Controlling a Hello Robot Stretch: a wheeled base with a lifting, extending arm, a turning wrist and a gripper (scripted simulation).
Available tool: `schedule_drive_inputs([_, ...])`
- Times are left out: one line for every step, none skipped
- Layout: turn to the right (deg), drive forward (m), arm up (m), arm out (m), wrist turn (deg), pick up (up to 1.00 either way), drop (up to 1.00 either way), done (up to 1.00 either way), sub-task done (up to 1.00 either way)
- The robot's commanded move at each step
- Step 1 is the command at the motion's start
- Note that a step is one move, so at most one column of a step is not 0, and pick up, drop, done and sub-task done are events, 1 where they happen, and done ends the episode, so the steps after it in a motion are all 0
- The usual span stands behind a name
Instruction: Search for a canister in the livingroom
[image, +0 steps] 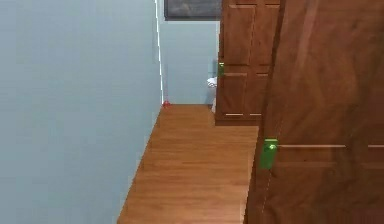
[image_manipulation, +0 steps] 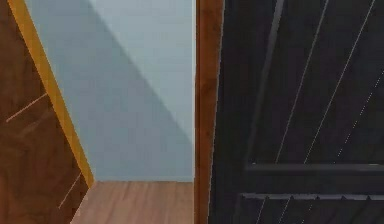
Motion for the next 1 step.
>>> schedule_drive_inputs([0.0,0.05,0.00,0.00,0.0,0.00,0.00,0.00,0.00])
